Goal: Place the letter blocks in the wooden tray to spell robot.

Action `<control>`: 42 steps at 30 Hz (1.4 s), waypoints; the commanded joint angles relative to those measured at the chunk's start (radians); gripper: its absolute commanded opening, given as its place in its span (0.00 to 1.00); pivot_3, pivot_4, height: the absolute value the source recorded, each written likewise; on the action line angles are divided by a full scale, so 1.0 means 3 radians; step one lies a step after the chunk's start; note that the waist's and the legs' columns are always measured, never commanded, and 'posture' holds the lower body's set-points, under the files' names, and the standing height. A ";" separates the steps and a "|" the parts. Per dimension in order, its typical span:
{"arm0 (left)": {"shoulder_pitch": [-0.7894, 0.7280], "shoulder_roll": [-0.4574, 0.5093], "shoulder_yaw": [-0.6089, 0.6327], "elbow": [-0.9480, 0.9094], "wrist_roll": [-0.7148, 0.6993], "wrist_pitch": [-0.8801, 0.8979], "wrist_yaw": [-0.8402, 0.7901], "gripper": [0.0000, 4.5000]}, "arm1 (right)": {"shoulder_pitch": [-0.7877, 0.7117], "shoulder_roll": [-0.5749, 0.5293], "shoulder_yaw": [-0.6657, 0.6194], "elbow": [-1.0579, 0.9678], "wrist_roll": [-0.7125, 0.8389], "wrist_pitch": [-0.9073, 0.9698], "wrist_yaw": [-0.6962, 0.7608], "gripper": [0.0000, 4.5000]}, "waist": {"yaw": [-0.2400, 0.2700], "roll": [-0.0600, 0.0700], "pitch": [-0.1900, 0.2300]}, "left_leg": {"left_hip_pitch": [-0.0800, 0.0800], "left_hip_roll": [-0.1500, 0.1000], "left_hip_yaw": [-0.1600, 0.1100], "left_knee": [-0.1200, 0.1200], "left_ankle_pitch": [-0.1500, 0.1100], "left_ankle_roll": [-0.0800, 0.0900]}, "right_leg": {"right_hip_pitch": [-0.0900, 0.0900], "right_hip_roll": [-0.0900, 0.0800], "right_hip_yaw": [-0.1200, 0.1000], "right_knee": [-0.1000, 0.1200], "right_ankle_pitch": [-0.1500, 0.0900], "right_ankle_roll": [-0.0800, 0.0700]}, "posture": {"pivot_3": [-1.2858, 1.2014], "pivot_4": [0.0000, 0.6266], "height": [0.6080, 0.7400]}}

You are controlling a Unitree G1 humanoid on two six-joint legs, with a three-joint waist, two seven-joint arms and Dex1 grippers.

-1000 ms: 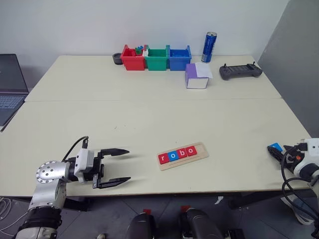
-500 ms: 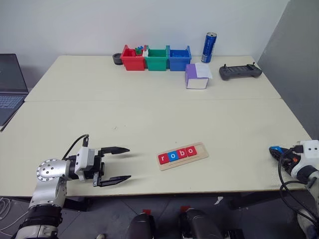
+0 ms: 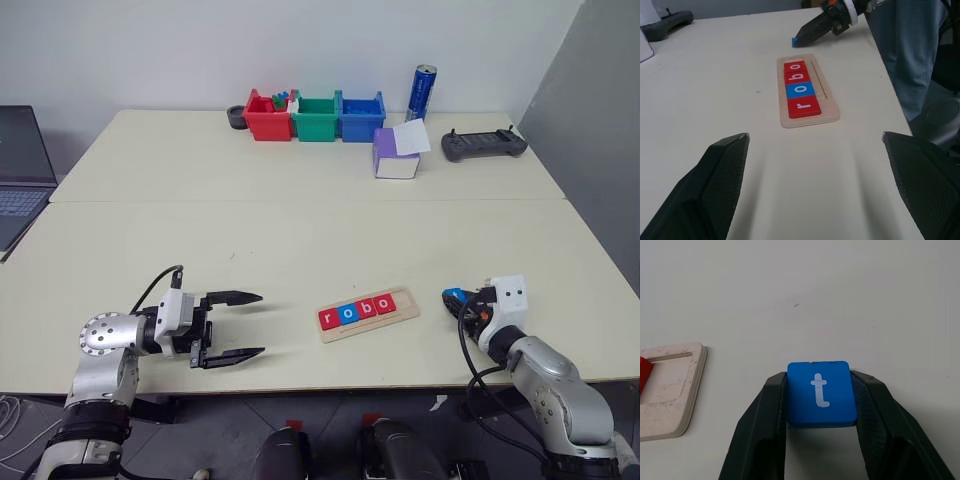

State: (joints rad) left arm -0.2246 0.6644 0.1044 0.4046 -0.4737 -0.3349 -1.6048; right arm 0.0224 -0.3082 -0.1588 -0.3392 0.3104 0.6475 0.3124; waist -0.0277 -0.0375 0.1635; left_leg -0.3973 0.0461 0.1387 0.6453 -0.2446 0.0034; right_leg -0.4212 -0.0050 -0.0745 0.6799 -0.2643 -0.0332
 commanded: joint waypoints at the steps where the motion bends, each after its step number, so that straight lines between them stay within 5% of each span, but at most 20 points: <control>1: -0.0039 0.0006 0.0022 -0.0013 -0.0010 -0.0032 -0.0024 1.00 | 0.0052 -0.0081 -0.0031 -0.0025 0.0014 0.0020 0.0038 0.49 | 0.0002 0.0000 0.0000 | 0.0000 0.0000 0.0000 0.0000 0.0000 0.0000 | 0.0000 0.0000 0.0000 0.0000 0.0000 0.0000 | 0.52 0.24 1.00; 8: -0.0011 0.0023 0.0040 -0.0069 -0.0018 -0.0006 0.0007 1.00 | -0.0173 -0.0442 -0.0244 -0.0082 0.0173 -0.0014 0.0337 0.99 | 0.0005 0.0001 0.0001 | 0.0000 0.0000 -0.0001 0.0000 0.0000 0.0000 | 0.0000 0.0000 -0.0001 0.0001 0.0000 0.0000 | 0.52 0.24 1.00; 13: 0.0016 0.0025 0.0051 -0.0107 -0.0016 0.0002 0.0046 1.00 | -0.0501 -0.1374 -0.0224 0.0353 0.0360 -0.0211 0.1495 0.99 | 0.0003 0.0004 0.0004 | 0.0000 -0.0001 0.0001 0.0000 0.0000 0.0002 | -0.0001 0.0001 0.0000 0.0000 0.0001 0.0002 | 0.52 0.24 1.00; 17: 0.0009 0.0010 0.0043 -0.0090 -0.0002 -0.0017 0.0055 1.00 | -0.1086 -0.2085 0.0356 0.1175 0.0138 -0.0727 0.2860 0.99 | -0.0006 0.0004 0.0007 | 0.0001 0.0001 -0.0002 -0.0003 -0.0001 0.0002 | -0.0002 0.0004 -0.0003 -0.0001 0.0000 0.0000 | 0.52 0.24 1.00; 21: -0.0003 -0.0009 0.0039 -0.0103 0.0000 -0.0028 0.0078 1.00 | -0.1744 -0.2209 0.0977 0.2022 -0.0322 -0.1459 0.3641 0.99 | -0.0011 0.0003 0.0009 | 0.0004 0.0002 0.0000 0.0000 0.0000 0.0002 | -0.0001 0.0005 -0.0002 0.0000 0.0000 0.0001 | 0.52 0.24 1.00; 29: 0.0164 0.0013 0.0097 -0.0217 -0.0022 -0.0057 0.0136 1.00 | -0.2414 -0.1882 0.1481 0.3266 -0.0897 -0.2665 0.4137 0.99 | -0.0003 0.0003 0.0011 | -0.0002 0.0000 0.0006 0.0002 0.0001 0.0000 | -0.0003 0.0001 0.0001 -0.0001 0.0000 0.0000 | 0.52 0.24 1.00; 38: 0.0282 0.0033 0.0144 -0.0289 -0.0029 -0.0072 0.0178 1.00 | -0.2672 -0.1653 0.1563 0.3832 -0.1180 -0.3060 0.4092 0.99 | -0.0008 0.0004 0.0010 | 0.0005 0.0002 0.0008 0.0005 0.0001 -0.0001 | 0.0000 -0.0001 0.0002 0.0004 0.0001 -0.0001 | 0.52 0.24 1.00; 42: 0.0315 0.0046 0.0155 -0.0351 -0.0035 -0.0045 0.0203 1.00 | -0.2689 -0.1624 0.1549 0.3889 -0.1179 -0.3103 0.4137 0.78 | -0.0008 0.0003 0.0010 | 0.0008 0.0002 0.0008 0.0005 0.0001 -0.0001 | 0.0003 -0.0001 0.0003 0.0004 0.0001 -0.0001 | 0.52 0.24 1.00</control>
State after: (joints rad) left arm -0.1335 0.6639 0.1243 0.3370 -0.4696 -0.3396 -1.5551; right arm -0.7662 -0.7977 0.3056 0.8096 -0.0247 -0.2668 1.5210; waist -0.0302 -0.0365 0.1664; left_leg -0.3945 0.0467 0.1411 0.6467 -0.2442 0.0031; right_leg -0.4201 -0.0051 -0.0736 0.6811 -0.2640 -0.0336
